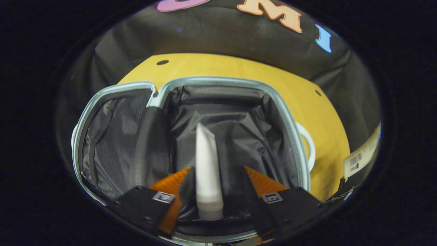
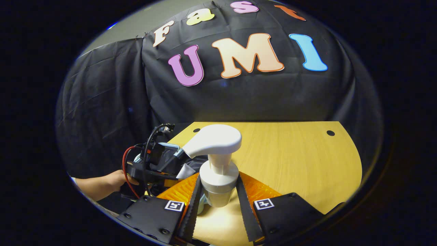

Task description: First open the suitcase, pack the skin care products into it, and then close the suitcase.

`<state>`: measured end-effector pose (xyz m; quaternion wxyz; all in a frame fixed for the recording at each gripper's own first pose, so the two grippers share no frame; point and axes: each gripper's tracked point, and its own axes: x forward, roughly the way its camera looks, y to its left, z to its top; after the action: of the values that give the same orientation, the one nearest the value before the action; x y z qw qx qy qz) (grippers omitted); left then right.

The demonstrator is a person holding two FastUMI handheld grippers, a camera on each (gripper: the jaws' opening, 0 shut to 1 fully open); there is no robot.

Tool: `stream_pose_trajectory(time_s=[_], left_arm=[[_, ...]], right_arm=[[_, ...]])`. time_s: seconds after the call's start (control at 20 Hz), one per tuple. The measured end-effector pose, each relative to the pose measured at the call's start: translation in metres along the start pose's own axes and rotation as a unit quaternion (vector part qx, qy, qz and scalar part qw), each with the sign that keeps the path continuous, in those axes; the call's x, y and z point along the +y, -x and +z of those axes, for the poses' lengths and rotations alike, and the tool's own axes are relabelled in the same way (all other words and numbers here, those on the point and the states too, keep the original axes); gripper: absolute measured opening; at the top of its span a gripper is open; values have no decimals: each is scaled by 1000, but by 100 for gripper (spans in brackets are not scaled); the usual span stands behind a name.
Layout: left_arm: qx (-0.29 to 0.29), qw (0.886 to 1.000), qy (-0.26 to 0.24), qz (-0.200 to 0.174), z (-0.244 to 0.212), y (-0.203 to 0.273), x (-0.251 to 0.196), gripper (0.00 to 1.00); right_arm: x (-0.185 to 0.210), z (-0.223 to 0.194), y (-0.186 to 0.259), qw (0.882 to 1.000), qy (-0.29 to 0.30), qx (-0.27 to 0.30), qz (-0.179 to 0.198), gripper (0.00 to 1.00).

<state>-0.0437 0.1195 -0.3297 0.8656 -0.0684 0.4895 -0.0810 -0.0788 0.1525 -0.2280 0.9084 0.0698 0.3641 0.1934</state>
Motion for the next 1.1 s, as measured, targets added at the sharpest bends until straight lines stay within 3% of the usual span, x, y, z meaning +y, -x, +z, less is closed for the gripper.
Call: stream_pose_trajectory(time_s=[0.1,0.2,0.25,0.4,0.45,0.8,1.1], left_arm=[[-47,999,-12,-10,23,17,-3,96],[-86,996,-12,-23,42,36,-3,93],[-102,994,-13,-25,51,46,1,97],[-139,990,-14,-16,70,74,32,90],[-144,989,-11,-11,73,82,44,93],[-166,983,54,48,62,124,163,94],[-173,973,114,105,40,146,257,94]], right_arm=[[16,-5,-13,1000,-3,11,6,59],[34,-12,-26,1000,-7,24,17,59],[44,-16,-34,999,-9,31,24,59],[70,-41,-60,998,-14,56,37,59],[75,-52,-68,997,-18,70,37,58],[105,-119,-102,989,-36,139,24,60],[107,-117,-125,989,-65,132,-10,60]])
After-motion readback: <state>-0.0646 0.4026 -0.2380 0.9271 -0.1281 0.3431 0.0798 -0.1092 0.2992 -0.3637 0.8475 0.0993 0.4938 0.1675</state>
